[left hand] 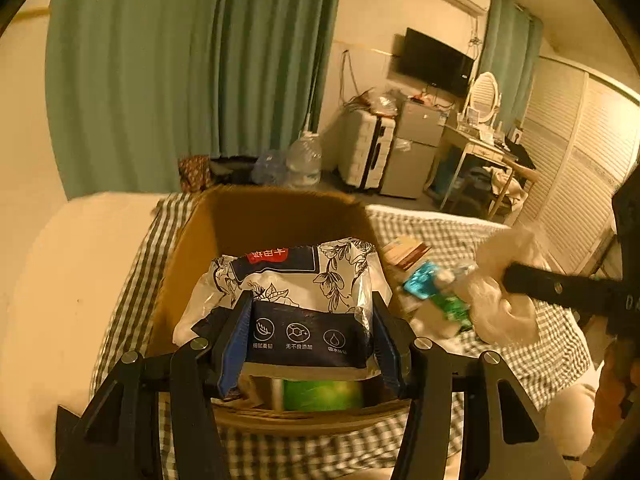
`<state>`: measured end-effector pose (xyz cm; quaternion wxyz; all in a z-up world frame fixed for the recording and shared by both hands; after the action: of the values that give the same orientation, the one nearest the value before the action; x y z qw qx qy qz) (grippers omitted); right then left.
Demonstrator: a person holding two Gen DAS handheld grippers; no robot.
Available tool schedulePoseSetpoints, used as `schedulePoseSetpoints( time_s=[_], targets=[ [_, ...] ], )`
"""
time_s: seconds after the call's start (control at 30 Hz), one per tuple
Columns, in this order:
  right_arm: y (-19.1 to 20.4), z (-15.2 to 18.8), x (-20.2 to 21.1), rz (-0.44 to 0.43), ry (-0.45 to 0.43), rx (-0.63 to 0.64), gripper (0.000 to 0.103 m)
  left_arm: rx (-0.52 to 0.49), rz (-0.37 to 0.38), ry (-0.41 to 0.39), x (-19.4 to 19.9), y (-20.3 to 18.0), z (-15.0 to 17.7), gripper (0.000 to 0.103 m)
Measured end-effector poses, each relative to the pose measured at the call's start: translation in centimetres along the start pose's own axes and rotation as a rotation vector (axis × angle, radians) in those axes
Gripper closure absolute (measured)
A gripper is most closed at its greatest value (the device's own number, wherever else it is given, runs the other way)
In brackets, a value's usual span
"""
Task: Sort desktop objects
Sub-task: 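Drop the tissue pack from the left gripper and the lace cloth from the right into the box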
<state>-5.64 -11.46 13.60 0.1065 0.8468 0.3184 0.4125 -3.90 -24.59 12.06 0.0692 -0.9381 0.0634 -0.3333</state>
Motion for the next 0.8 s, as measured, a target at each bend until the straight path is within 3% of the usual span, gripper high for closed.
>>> schedulePoseSetpoints(
  time_s=[0.17,0.23,0.27,0.33,0.37,0.4,0.43,0.63,0.8],
  targets=[
    [1.9,0.2,-4.9,0.05,0.051,0.057,0.083,0.028,-0.017,0.03,-2.1,3.2,1.7,0.047],
    [2.2,0.1,-6.0,0.075,0.055,0.073,0.083,0.031,-0.016,0.038,-2.7,3.9,1.8,0.042],
    [2.3,0.0,-6.1,0.085,0.053,0.075,0.083,0.033,-0.019,0.039,-2.8,4.5,1.9,0.037],
    [2.4,-0.4,-6.7,0.1,0.052,0.077,0.071,0.051,-0.022,0.042,-3.0,5.0,1.8,0.004],
    [2.3,-0.8,-6.7,0.117,0.041,0.074,0.065,0.07,-0.044,0.032,-2.8,5.5,1.9,0.001],
    [2.2,-1.1,-6.5,0.125,0.027,0.067,0.05,0.084,-0.053,0.018,-2.5,6.1,1.9,0.0],
    [2.1,-1.4,-6.1,0.123,0.007,0.054,0.041,0.091,-0.053,0.016,-2.4,6.1,2.0,0.0],
    [0.3,-2.9,-3.1,0.153,-0.065,0.031,0.041,0.086,-0.072,0.027,-1.8,6.1,2.8,0.0],
    [-3.6,-2.9,1.8,0.216,-0.136,0.022,0.041,0.053,-0.054,0.009,-0.1,2.8,2.5,0.0]
  ],
)
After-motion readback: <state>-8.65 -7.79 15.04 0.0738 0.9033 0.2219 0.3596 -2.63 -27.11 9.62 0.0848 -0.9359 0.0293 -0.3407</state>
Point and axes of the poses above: each gripper's, at about its wrist camera, not at the fingertips, and x roughly against the way its jaws point, y to its left, z to its underside, the point moved 10 cm from there along -x, roughly the way its jaws point, and after that the axes turned 3 degrees about z, right-handed, at the moved point
